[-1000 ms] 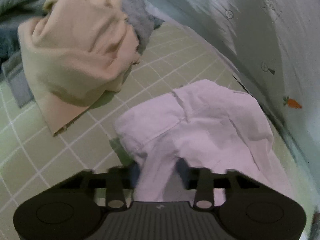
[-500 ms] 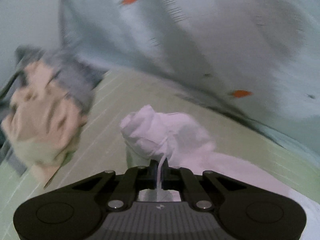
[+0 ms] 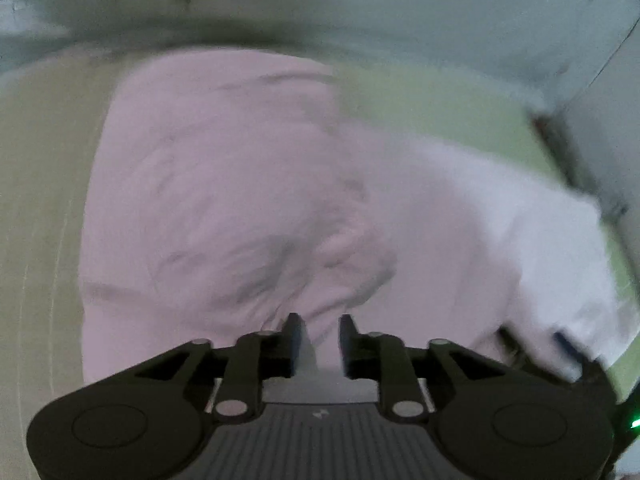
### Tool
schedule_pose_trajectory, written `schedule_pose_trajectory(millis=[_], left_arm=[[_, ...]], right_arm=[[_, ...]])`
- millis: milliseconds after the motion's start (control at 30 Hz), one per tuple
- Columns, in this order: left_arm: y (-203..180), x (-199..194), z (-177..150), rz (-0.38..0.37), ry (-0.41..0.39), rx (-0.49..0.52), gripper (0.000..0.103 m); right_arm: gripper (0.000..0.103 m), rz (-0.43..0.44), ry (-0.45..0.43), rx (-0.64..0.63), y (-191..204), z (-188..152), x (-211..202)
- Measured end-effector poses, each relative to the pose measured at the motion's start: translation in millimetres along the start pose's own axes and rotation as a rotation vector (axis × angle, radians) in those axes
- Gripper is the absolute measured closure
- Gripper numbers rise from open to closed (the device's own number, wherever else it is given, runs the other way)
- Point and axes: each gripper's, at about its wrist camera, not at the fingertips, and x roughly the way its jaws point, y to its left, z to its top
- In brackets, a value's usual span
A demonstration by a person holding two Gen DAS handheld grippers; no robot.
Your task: Fold clothes
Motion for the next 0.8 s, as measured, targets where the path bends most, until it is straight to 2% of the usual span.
schedule_pose_trajectory(millis=[33,100,133,233,267,333,467,633,700,800], left_arm=[[-2,-1,-2,-0.015,-0.001,0.027,0.044],[-9,-11,-5,-0.056,-0.015,0.067,0.02],[-11,-16,-5,-0.07,-0.033,0.08,0.015],[-11,-36,-4,-0.036,-0.116,0.133,0.012],[-7,-39,-4,-0.009,-0.133,0.13,0.011],[5,-42,-4,0.051,-0.163,0.115,0.002],[28,-48,-3,0.171,-0.222,0.085,0.0],[57,-56,-2,0.321,-0.296,0.048,0.0],[77,-43,-2,0.337,-0.26,-0.005,0.0],[103,-23,-1,0.275,-0.178,-0.106,0.0]], right_arm=[[0.0,0.001,0.0,0.001,0,0,0],[0.0,0.002,-0.001,0.002,-1,0,0],[0.0,0.002,-0.001,0.003,-1,0,0],[0.0,-0.003,0.001,0.0,1,1,1],[0.0,-0.001,0.002,0.001,0,1,1],[0.0,0.004,0.004,0.003,0,2,0],[0.0,0.026,0.064,0.02,-2,16,-2],[0.0,0.173,0.049,0.06,15,51,-11],[0.0,0.243,0.032,0.06,27,66,-13],[0.0,0.378,0.052,0.069,50,84,-6]])
